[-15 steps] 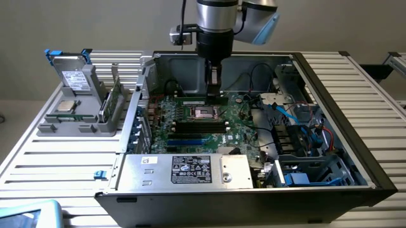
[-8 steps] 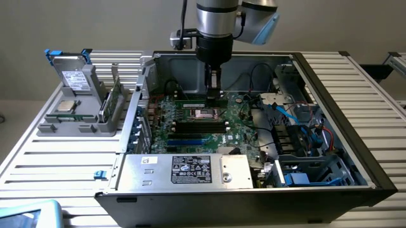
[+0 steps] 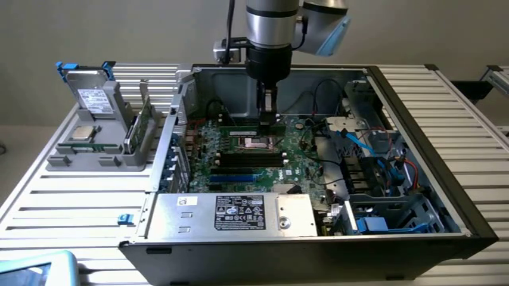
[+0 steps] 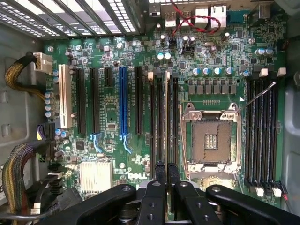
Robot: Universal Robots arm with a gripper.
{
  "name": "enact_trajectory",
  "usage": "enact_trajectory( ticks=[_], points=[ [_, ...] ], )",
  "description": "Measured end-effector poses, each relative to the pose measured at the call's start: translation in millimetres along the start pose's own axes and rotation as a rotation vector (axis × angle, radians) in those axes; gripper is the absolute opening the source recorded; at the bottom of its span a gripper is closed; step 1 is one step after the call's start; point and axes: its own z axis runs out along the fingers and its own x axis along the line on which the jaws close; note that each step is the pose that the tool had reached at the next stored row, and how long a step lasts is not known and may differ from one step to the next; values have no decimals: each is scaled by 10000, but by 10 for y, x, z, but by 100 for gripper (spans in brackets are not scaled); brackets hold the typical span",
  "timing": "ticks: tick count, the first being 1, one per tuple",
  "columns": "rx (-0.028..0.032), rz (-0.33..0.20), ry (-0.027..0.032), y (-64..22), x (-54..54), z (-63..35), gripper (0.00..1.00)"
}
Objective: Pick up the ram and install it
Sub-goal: 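Insert the ram into the slot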
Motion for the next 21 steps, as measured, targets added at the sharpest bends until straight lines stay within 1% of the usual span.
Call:
enact_trajectory(
  ticks=[4, 12, 21],
  points=[
    [0, 0, -1, 0, 12, 39, 14],
    [0, 2, 9, -1, 5, 161, 14],
    [-4, -18, 9, -3, 71, 228, 14]
  ],
)
